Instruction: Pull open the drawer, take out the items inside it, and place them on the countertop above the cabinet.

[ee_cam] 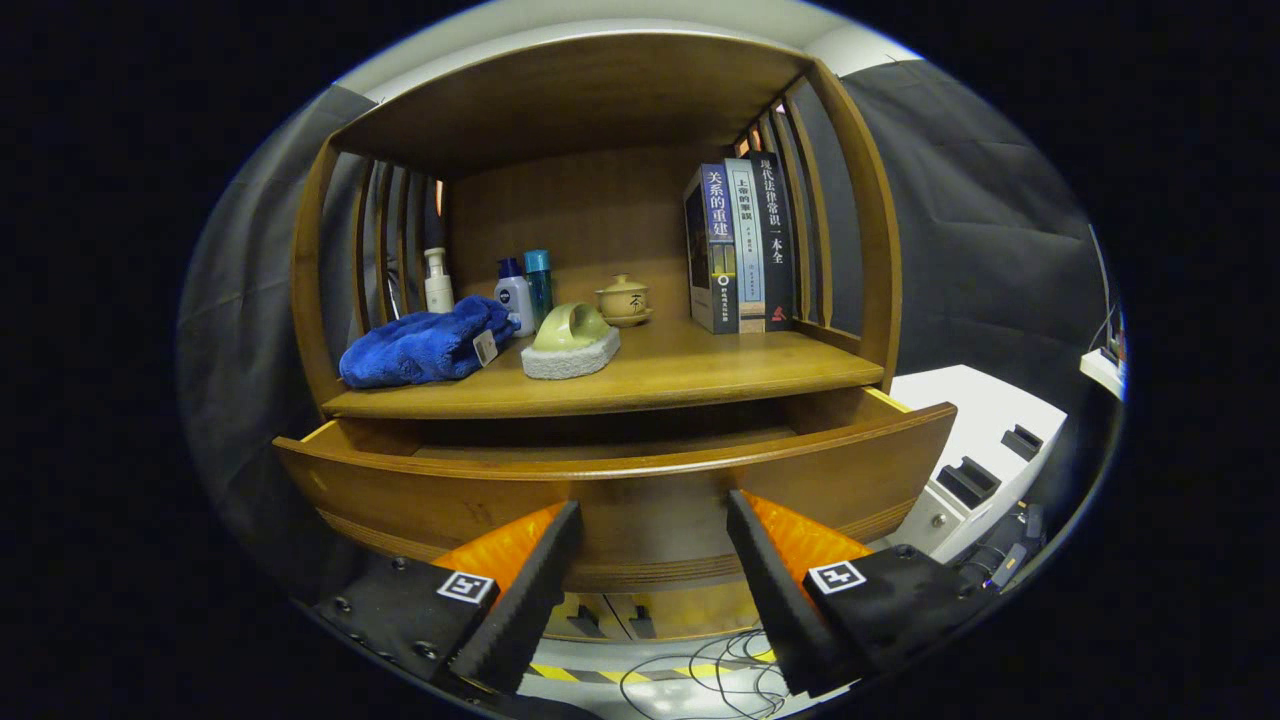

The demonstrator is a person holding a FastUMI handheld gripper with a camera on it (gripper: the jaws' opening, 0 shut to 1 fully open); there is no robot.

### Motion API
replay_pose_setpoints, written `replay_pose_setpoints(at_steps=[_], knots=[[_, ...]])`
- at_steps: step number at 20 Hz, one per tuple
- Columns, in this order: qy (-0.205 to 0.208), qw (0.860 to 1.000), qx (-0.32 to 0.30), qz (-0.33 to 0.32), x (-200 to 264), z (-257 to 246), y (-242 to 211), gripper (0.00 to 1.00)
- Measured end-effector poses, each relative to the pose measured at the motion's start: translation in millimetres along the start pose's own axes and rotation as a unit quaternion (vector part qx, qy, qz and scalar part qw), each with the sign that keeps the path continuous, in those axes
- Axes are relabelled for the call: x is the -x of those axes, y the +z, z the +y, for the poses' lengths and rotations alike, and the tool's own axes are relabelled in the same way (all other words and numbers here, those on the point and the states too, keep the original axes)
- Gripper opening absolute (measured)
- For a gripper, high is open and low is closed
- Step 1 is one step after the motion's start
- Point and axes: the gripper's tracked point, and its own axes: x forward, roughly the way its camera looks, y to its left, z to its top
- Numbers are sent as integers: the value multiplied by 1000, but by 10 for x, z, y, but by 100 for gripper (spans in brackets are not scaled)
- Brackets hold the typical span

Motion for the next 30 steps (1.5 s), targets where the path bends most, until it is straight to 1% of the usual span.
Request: replay_pose_setpoints(at_steps=[5,11,14,16,17,19,22,25,26,28,30], knots=[[2,1000,-14,1,-273,7,70,98],[-4,1000,-4,1,-551,24,167,98],[-1,1000,2,1,-569,35,194,98],[0,1000,-6,3,-612,34,174,97],[-7,1000,-13,10,-585,17,169,97],[-41,999,-11,3,-523,-61,265,98],[-48,999,2,-15,-355,75,585,99],[-64,997,25,-31,-14,187,883,99],[-59,997,24,-36,81,268,974,98],[-37,998,16,-45,244,483,1174,98],[-28,998,1,-64,405,588,1412,98]])
